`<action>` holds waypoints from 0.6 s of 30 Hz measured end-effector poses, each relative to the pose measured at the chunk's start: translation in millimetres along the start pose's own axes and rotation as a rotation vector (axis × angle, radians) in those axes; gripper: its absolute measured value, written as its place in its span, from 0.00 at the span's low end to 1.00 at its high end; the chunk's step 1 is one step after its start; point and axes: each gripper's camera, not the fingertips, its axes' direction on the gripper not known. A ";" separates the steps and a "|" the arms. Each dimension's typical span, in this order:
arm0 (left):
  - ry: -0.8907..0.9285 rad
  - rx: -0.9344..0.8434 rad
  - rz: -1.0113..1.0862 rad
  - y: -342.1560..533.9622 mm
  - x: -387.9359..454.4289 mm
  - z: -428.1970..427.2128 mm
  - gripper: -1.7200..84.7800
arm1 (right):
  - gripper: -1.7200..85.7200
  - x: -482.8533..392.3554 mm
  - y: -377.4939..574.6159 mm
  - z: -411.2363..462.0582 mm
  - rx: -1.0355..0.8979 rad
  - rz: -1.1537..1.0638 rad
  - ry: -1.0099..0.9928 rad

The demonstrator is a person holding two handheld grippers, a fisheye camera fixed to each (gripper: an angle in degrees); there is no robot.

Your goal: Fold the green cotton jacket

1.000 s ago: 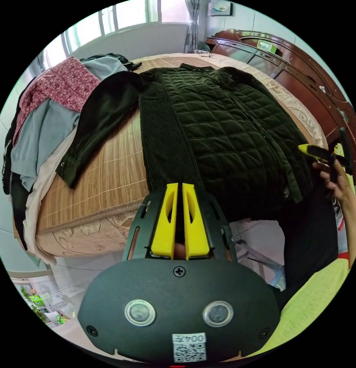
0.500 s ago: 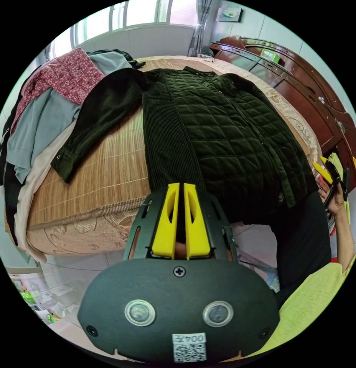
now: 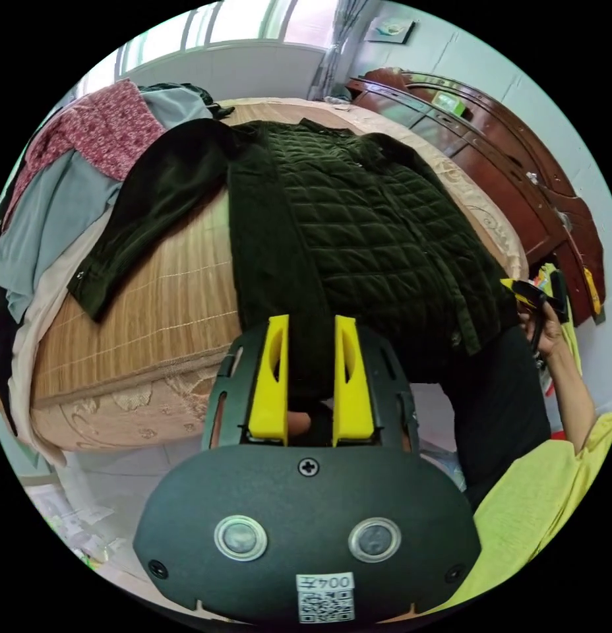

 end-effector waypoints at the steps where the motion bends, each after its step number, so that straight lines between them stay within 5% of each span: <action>1: 0.042 0.050 0.045 2.0 8.1 -11.1 0.16 | 0.05 -9.6 -0.3 -8.3 0.037 -0.017 -0.045; 6: 0.161 0.274 0.275 5.0 80.0 -62.0 0.22 | 0.03 -100.4 -10.1 -15.3 0.067 -0.205 -0.064; 12: 0.200 0.190 0.445 -12.0 153.4 -36.8 0.25 | 0.02 -219.6 -22.6 40.0 -0.006 -0.379 0.008; 16: 0.222 0.156 0.279 -32.9 130.5 -27.8 0.06 | 0.04 -256.6 -20.6 47.3 -0.039 -0.421 0.037; 18: 0.339 0.170 0.167 -40.1 98.3 -32.1 0.04 | 0.06 -246.2 -18.8 26.9 0.028 -0.396 -0.009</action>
